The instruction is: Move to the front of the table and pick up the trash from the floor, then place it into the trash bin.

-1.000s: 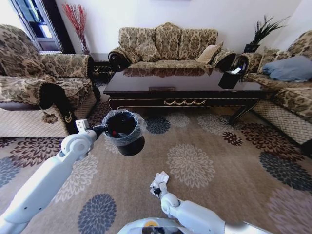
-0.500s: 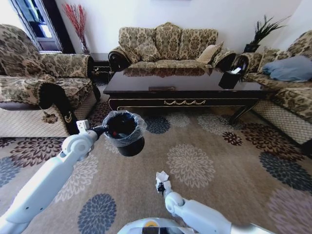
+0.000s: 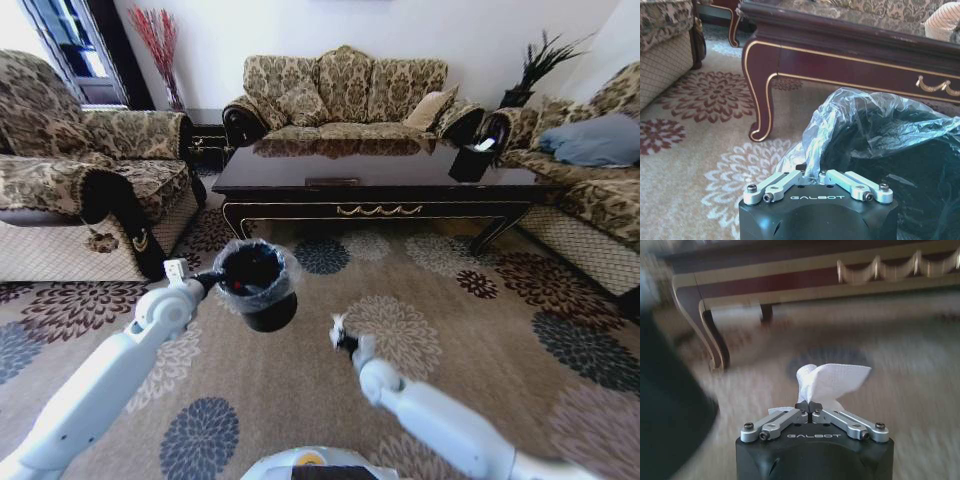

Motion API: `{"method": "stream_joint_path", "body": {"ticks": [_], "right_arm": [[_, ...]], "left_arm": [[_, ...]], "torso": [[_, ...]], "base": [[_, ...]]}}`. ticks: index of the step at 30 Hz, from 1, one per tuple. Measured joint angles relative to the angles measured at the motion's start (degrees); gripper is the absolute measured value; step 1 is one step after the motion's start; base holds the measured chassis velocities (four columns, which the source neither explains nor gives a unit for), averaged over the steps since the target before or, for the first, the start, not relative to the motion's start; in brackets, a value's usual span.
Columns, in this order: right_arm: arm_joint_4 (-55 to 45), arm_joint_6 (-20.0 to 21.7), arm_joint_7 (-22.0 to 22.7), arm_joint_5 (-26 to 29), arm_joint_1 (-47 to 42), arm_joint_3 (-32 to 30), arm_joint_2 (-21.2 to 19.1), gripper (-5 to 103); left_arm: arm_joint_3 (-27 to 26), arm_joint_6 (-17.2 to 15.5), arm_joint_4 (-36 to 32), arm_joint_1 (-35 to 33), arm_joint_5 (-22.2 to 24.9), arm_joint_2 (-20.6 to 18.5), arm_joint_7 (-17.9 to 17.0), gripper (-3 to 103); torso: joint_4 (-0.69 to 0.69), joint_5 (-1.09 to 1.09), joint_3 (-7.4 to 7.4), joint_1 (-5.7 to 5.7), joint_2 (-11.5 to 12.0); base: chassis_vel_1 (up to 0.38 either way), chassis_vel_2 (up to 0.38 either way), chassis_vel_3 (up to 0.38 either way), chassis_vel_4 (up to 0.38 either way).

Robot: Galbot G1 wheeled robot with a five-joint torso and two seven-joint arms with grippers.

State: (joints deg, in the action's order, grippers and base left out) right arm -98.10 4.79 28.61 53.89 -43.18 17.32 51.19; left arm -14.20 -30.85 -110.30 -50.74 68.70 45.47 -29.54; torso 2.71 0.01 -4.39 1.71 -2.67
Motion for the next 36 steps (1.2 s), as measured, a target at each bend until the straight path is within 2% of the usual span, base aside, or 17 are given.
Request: {"method": "stream_joint_path", "body": {"ticks": [6,8,11,15,22,32,36], "right_arm": [[-3.07,-6.19,-5.89,0.40,3.92,-4.64,-0.53,0],[-3.36,-6.72,-6.56,0.44,4.12,-4.92,-0.58,0],[-5.26,-10.02,-10.28,1.21,5.09,-5.75,-0.95,0],[-7.02,-12.05,-13.18,1.89,5.40,-5.58,-1.31,0],[-9.00,-14.83,-17.50,2.25,6.72,0.01,-0.65,0],[-7.74,-15.69,-19.58,-1.57,6.58,6.73,-0.04,0],[-7.16,-15.70,-19.71,-2.46,6.36,8.39,-0.40,0]], "left_arm": [[3.73,0.80,2.69,1.06,-1.83,2.38,0.13,4],[4.19,0.80,2.94,1.21,-1.96,2.53,0.19,4],[6.68,0.80,4.37,2.37,-2.79,3.28,0.55,4],[8.33,0.91,5.49,3.77,-3.07,4.45,0.56,4],[12.69,1.67,8.10,6.93,-3.97,7.60,1.00,4],[14.95,2.07,13.11,11.25,-4.30,12.86,0.88,4],[15.20,2.07,13.59,12.48,-4.10,13.33,0.82,4]], "torso": [[0.01,-0.01,0.01,0.00,0.00],[0.01,0.00,0.01,0.00,0.00],[0.01,0.00,0.01,0.00,0.00],[0.00,-0.01,0.01,0.00,0.00],[0.00,-0.01,0.00,0.00,0.00],[0.02,-0.01,0.00,0.00,0.00],[0.01,-0.01,0.01,0.00,0.00]], "base": [[0.000,0.000,0.000,0.000],[0.000,0.000,0.000,0.000],[0.000,0.000,0.000,0.000],[0.000,0.000,0.000,0.000],[0.000,0.000,0.000,0.000],[0.000,0.000,0.000,0.000],[0.000,0.000,0.000,0.000]]}}
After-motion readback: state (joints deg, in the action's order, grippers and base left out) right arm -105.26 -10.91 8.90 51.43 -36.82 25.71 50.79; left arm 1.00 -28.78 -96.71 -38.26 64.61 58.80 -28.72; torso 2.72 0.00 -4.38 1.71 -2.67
